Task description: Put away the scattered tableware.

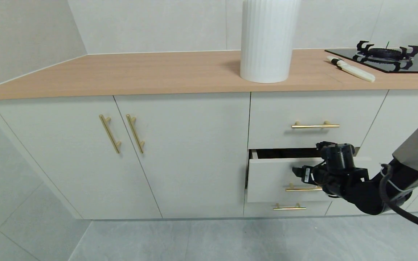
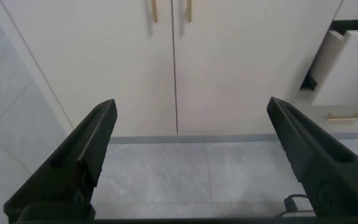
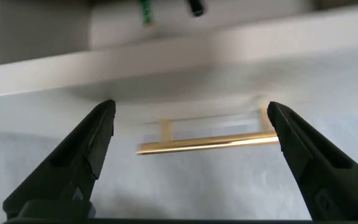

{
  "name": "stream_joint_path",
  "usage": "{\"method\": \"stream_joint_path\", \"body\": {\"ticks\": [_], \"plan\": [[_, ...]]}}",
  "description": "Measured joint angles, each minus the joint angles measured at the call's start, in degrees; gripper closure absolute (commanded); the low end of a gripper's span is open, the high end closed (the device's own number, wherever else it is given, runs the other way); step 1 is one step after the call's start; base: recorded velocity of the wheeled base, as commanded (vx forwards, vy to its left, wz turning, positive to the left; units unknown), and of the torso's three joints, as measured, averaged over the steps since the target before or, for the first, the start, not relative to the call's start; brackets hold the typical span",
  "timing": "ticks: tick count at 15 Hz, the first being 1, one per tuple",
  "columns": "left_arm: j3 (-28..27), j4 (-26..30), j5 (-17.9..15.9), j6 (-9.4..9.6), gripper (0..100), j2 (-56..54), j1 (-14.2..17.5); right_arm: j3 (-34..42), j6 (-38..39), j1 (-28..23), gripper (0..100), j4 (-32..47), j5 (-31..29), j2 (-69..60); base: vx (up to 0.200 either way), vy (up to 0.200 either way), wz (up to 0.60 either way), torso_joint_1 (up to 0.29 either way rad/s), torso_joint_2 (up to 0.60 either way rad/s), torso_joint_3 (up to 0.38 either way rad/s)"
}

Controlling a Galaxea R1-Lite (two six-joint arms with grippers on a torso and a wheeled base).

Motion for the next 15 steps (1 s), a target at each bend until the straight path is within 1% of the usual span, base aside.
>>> {"method": "stream_joint_path", "body": {"ticks": [2, 6, 8, 15], "plan": [[0.00, 0.00, 0.00, 0.00, 0, 0.00, -0.02, -0.13, 0.00, -0.35, 0, -3.51, -0.02, 1.90, 0.000, 0.000, 0.00, 0.000, 0.00, 0.000], [0.00, 0.00, 0.00, -0.02, 0, 0.00, -0.02, -0.77, 0.05, -0.88, 0, -7.25, -0.07, 4.36, 0.000, 0.000, 0.00, 0.000, 0.00, 0.000], [0.00, 0.00, -0.02, -0.02, 0, 0.00, 0.00, -1.16, -0.02, -1.10, 0, -10.76, -0.13, 5.49, 0.000, 0.000, 0.00, 0.000, 0.00, 0.000], [0.00, 0.00, 0.00, -0.02, 0, 0.00, 0.00, -5.01, 0.27, -2.23, 0, -12.81, -2.46, 8.94, 0.000, 0.000, 0.00, 0.000, 0.00, 0.000]]}}
